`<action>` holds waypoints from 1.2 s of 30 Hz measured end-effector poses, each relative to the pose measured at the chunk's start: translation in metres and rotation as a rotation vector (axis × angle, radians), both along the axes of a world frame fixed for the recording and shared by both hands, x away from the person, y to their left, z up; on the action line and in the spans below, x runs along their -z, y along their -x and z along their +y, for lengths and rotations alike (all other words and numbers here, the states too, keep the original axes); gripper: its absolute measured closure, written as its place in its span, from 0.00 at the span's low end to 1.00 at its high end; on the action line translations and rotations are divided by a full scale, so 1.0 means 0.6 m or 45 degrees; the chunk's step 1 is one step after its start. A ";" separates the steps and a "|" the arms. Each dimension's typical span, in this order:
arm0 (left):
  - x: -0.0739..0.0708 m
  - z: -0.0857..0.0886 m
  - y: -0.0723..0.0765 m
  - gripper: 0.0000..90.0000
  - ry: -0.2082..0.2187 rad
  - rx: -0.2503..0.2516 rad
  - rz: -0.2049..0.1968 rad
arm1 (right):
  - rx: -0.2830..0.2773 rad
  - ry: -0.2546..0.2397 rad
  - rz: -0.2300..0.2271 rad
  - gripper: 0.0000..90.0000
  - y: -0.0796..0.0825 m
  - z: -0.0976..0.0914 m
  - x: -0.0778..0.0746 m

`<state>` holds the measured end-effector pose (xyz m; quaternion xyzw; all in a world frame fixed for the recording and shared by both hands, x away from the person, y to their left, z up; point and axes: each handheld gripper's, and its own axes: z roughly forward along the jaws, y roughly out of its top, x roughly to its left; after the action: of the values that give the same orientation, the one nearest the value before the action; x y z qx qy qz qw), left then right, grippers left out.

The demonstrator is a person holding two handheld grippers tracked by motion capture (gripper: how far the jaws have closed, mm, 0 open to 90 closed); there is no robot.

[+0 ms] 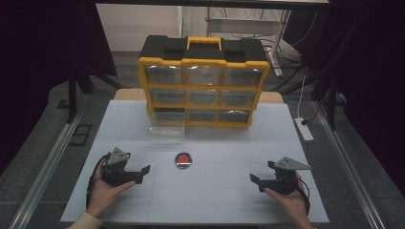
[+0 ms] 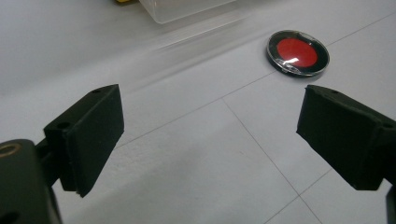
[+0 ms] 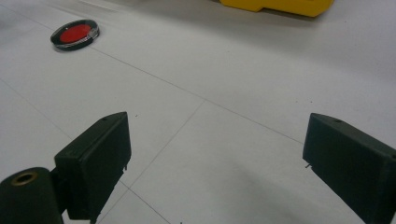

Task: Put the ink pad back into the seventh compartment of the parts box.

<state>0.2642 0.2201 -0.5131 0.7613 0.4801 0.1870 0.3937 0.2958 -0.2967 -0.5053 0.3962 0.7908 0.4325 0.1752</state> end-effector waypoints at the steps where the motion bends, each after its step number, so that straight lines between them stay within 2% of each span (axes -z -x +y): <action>1: 0.000 0.000 0.000 0.09 -0.001 -0.003 -0.001 | -0.003 -0.011 0.005 0.09 -0.001 -0.001 0.000; 7: 0.004 0.002 0.001 0.09 -0.009 0.012 0.001 | -0.002 -0.017 0.024 0.09 0.000 -0.005 0.003; 10: 0.002 0.002 0.004 0.09 -0.020 0.020 -0.014 | -0.012 -0.020 0.028 0.10 -0.002 -0.002 0.002; 13: -0.001 0.002 0.007 0.10 -0.006 0.007 -0.030 | -0.022 -0.005 0.026 0.10 0.002 0.002 0.002; 15: -0.003 0.002 0.009 0.10 0.006 0.013 -0.025 | -0.013 -0.007 0.021 0.10 0.005 0.001 0.001; 19: -0.003 0.000 0.012 0.09 -0.007 0.027 -0.027 | 0.002 -0.013 0.007 0.10 0.006 0.001 -0.002; 36: -0.010 -0.005 0.017 0.09 -0.018 0.031 -0.021 | -0.007 -0.020 0.000 0.10 0.007 0.002 -0.003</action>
<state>0.2539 0.2173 -0.5074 0.7683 0.4661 0.1917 0.3945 0.2917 -0.2956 -0.5036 0.3953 0.7886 0.4391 0.1707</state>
